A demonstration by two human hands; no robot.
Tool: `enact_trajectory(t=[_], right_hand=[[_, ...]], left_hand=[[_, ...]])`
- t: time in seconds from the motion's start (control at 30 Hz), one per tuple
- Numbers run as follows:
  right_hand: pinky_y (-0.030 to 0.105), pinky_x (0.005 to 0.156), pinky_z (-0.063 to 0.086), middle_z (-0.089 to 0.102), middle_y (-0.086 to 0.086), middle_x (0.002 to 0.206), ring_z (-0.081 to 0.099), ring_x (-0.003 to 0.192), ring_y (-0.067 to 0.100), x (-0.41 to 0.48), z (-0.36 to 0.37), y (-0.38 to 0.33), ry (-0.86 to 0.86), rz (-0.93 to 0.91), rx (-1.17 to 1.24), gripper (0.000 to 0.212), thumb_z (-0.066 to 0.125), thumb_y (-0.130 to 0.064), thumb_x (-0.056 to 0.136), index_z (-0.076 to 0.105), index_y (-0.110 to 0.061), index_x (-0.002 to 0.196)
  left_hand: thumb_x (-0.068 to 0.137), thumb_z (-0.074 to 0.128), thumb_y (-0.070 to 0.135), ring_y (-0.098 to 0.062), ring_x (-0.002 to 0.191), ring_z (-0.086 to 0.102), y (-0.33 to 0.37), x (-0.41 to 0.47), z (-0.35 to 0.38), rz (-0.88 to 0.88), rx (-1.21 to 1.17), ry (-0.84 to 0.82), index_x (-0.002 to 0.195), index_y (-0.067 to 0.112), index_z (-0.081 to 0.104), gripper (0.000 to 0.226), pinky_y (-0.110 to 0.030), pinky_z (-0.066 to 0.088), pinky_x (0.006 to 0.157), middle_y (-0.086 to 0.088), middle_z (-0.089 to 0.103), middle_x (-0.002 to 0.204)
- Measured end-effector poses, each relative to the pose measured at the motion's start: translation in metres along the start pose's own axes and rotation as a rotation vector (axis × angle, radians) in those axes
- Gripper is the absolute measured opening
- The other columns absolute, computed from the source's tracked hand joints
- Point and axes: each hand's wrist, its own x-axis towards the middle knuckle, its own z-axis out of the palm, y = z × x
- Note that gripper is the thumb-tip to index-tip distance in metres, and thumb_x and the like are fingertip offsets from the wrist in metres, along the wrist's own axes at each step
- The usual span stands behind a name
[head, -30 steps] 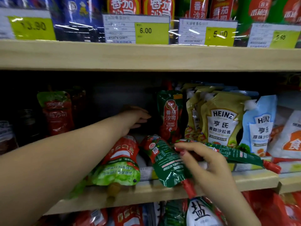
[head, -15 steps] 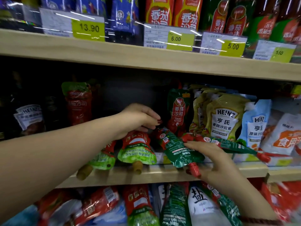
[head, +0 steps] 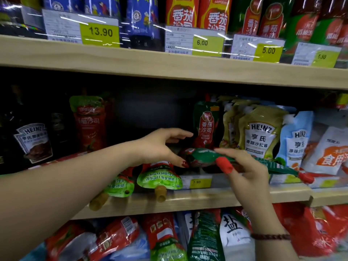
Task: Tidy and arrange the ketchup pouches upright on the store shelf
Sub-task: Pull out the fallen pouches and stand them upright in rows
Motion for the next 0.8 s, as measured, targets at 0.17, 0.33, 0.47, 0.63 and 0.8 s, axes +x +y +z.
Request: enact_trajectory(t=[0.17,0.33,0.47,0.63,0.8], right_hand=[[0.018,0.068,0.051,0.07,-0.012,0.082,0.065,0.08,0.006,0.01,0.014,-0.014,0.149,0.147,0.218,0.009,0.065,-0.037,0.075,0.068,-0.035,0.083],[0.026,0.079,0.055,0.071,-0.006,0.101,0.066,0.095,0.01,0.013,0.014,-0.005,0.107,0.341,0.419,0.039,0.07,-0.041,0.065,0.067,-0.028,0.102],[0.025,0.089,0.051,0.065,-0.009,0.115,0.06,0.107,0.004,0.007,0.02,0.005,-0.026,0.472,0.461,0.058,0.077,-0.034,0.064,0.056,-0.028,0.117],[0.022,0.078,0.052,0.07,-0.012,0.098,0.064,0.093,0.0,0.005,0.029,0.012,-0.072,0.467,0.349,0.028,0.071,-0.017,0.078,0.06,-0.03,0.101],[0.017,0.077,0.051,0.069,-0.011,0.095,0.063,0.089,-0.002,0.009,0.037,0.013,-0.031,0.425,0.278,0.022,0.067,-0.013,0.081,0.062,-0.023,0.1]], left_hand=[[0.068,0.076,0.0,0.001,0.109,0.054,0.008,0.019,0.013,0.1,-0.043,0.031,0.119,0.033,0.06,0.063,-0.011,0.047,0.087,0.018,0.059,0.118],[0.073,0.072,-0.001,0.001,0.081,0.067,0.007,0.025,0.015,0.117,-0.113,0.081,0.087,0.029,0.072,0.033,-0.011,0.05,0.067,0.014,0.074,0.081],[0.078,0.072,0.021,-0.001,0.076,0.068,0.004,0.028,0.014,0.018,-0.201,0.16,0.08,0.032,0.073,0.012,-0.022,0.054,0.065,0.012,0.075,0.082],[0.077,0.072,0.027,-0.016,0.094,0.068,0.01,0.032,0.02,-0.061,-0.236,0.109,0.083,0.031,0.074,0.008,-0.046,0.049,0.092,0.005,0.075,0.089],[0.077,0.072,0.023,-0.022,0.103,0.064,0.005,0.032,0.018,-0.123,-0.288,0.08,0.104,0.024,0.067,0.028,-0.051,0.046,0.097,-0.003,0.072,0.105]])
